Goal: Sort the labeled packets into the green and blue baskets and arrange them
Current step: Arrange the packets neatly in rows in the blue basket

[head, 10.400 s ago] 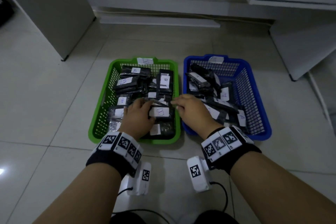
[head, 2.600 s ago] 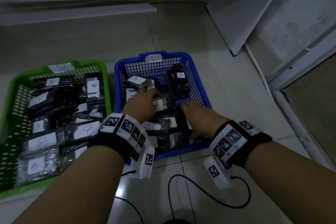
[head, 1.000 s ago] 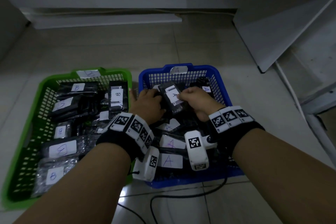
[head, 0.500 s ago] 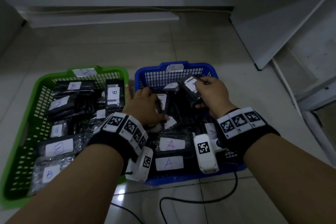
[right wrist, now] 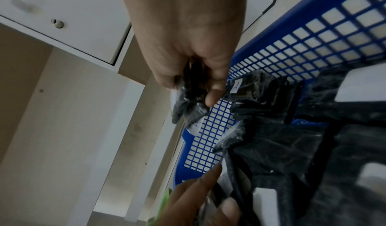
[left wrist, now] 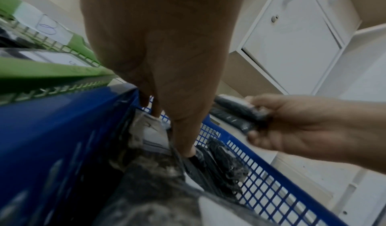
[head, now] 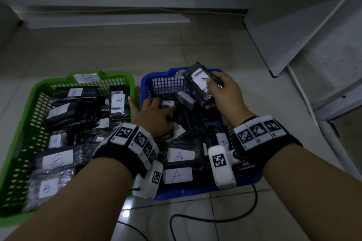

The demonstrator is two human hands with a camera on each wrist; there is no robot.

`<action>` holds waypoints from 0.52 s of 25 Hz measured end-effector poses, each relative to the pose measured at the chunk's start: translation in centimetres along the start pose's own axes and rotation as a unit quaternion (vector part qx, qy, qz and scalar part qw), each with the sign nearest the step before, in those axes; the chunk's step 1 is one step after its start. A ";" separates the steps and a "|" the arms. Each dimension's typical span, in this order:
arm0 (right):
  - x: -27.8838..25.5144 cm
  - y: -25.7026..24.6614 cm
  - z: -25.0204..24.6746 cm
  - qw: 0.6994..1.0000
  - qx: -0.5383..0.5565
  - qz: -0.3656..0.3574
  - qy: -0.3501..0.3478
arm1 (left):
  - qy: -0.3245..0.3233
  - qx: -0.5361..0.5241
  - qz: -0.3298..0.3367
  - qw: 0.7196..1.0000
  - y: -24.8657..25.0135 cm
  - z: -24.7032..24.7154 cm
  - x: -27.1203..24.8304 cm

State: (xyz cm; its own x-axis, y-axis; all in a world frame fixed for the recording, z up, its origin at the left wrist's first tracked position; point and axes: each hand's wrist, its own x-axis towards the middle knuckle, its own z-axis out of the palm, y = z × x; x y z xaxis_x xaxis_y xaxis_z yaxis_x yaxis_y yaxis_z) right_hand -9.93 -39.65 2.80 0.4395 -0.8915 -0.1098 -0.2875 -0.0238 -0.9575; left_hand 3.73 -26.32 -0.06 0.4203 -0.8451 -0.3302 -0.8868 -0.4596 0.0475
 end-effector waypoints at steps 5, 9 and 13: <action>3.0 1.5 3.4 0.968 -0.122 0.128 -0.175 | 0.025 -0.069 0.011 0.997 -1.3 -0.1 -1.4; 3.7 2.1 4.2 0.920 -0.289 0.088 -0.249 | 0.008 -0.038 0.031 0.999 -2.2 0.5 -2.4; 4.2 1.7 4.6 0.909 -0.369 0.001 -0.192 | 0.024 -0.094 0.042 0.994 -2.6 1.2 -2.5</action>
State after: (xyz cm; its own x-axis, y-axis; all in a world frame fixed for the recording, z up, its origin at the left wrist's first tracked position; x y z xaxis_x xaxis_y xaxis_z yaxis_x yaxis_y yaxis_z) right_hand -4.71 -41.36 -0.52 0.6631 -0.6710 -0.3317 -0.7184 -0.4461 -0.5337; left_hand 4.75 -22.65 -0.45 0.3587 -0.8931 -0.2715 -0.8697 -0.4254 0.2504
